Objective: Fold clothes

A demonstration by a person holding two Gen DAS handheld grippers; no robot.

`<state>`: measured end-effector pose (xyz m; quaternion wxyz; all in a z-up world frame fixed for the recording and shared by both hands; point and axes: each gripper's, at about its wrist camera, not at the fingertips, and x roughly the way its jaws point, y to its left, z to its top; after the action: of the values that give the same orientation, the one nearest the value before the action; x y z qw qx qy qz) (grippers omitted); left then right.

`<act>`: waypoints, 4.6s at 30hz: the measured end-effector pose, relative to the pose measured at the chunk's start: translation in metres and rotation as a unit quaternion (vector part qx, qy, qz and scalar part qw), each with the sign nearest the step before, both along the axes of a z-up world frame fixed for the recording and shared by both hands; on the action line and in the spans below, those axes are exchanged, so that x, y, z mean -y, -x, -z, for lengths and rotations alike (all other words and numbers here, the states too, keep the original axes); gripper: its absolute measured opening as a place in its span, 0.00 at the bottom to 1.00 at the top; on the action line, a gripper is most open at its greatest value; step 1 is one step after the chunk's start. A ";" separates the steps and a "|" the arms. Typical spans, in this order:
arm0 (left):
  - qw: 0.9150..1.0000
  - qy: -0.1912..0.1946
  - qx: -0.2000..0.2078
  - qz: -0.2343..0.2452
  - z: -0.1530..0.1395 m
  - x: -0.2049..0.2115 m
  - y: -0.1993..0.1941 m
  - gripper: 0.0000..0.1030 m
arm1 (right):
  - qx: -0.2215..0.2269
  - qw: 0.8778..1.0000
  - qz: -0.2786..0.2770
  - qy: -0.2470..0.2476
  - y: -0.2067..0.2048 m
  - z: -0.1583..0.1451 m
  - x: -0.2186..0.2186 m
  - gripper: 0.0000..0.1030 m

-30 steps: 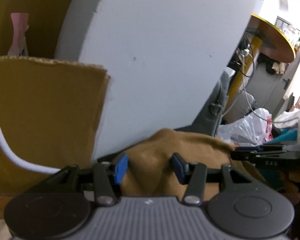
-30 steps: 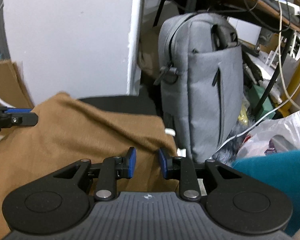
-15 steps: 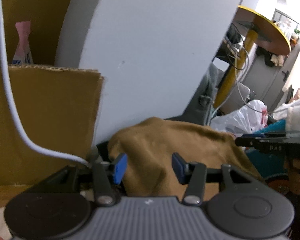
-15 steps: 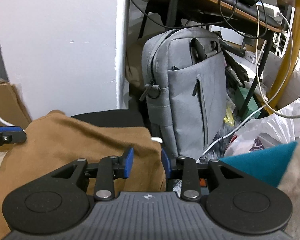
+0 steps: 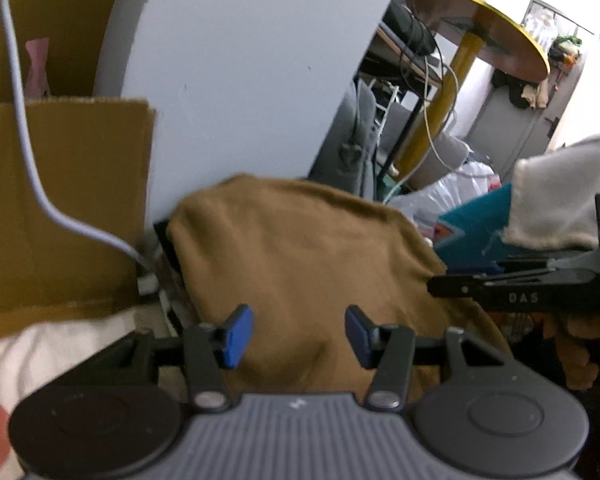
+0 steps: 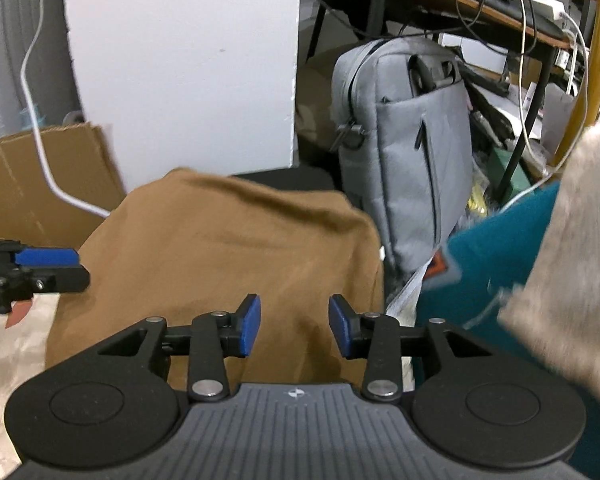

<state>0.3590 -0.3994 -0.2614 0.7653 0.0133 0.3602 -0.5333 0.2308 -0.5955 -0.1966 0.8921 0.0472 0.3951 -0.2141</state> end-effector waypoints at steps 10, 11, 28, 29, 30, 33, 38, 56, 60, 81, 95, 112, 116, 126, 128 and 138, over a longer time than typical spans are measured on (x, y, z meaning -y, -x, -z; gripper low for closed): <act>0.999 -0.040 -0.006 0.000 0.015 -0.019 0.032 0.55 | -0.032 0.999 0.015 -0.027 0.039 0.026 -0.024 0.43; 0.999 -0.046 -0.007 0.000 0.016 -0.022 0.034 0.55 | -0.034 0.999 0.016 -0.029 0.042 0.028 -0.025 0.43; 0.993 -0.114 0.003 -0.041 -0.013 -0.116 0.061 0.66 | -0.010 0.999 0.013 -0.049 0.088 0.009 -0.056 0.73; 0.992 -0.116 0.007 -0.045 -0.019 -0.123 0.062 0.71 | -0.009 0.999 0.014 -0.045 0.089 0.006 -0.057 0.75; 0.992 -0.116 0.013 -0.053 -0.026 -0.130 0.062 0.72 | -0.008 0.999 0.014 -0.041 0.091 0.004 -0.058 0.77; 0.991 -0.113 0.018 -0.071 -0.047 -0.148 0.064 0.75 | 0.004 0.999 0.010 -0.036 0.099 -0.011 -0.065 0.82; 0.988 -0.126 0.054 -0.075 -0.087 -0.173 0.078 0.86 | 0.023 0.999 -0.009 -0.035 0.111 -0.030 -0.077 0.91; 0.968 -0.120 0.101 -0.196 -0.181 -0.301 0.157 1.00 | 0.076 0.991 -0.113 -0.007 0.177 -0.121 -0.135 1.00; 0.961 -0.120 0.106 -0.223 -0.190 -0.324 0.179 1.00 | 0.095 0.989 -0.116 0.002 0.198 -0.132 -0.150 1.00; 0.951 -0.086 0.085 -0.284 -0.209 -0.390 0.264 1.00 | 0.122 0.989 -0.081 -0.027 0.287 -0.149 -0.184 1.00; 0.953 -0.075 0.094 -0.277 -0.214 -0.408 0.311 1.00 | 0.138 0.988 -0.072 -0.026 0.339 -0.156 -0.205 1.00; 0.942 -0.056 0.089 -0.319 -0.206 -0.451 0.353 1.00 | 0.141 0.987 -0.067 -0.031 0.376 -0.143 -0.219 1.00; 0.942 -0.046 0.092 -0.321 -0.209 -0.458 0.365 1.00 | 0.143 0.987 -0.063 -0.036 0.382 -0.140 -0.219 1.00; 0.937 -0.040 0.077 -0.339 -0.199 -0.470 0.371 1.00 | 0.145 0.987 -0.068 -0.034 0.387 -0.140 -0.225 1.00; 0.936 -0.040 0.072 -0.343 -0.197 -0.473 0.371 1.00 | 0.144 0.987 -0.070 -0.032 0.387 -0.141 -0.226 1.00; 0.930 -0.033 0.057 -0.362 -0.192 -0.487 0.369 1.00 | 0.138 0.987 -0.082 -0.028 0.380 -0.138 -0.231 1.00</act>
<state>-0.0098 0.0877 -0.0693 0.9248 -0.0629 0.3135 -0.2059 -0.1494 -0.3641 -0.0585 0.9509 0.0685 0.2768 -0.1205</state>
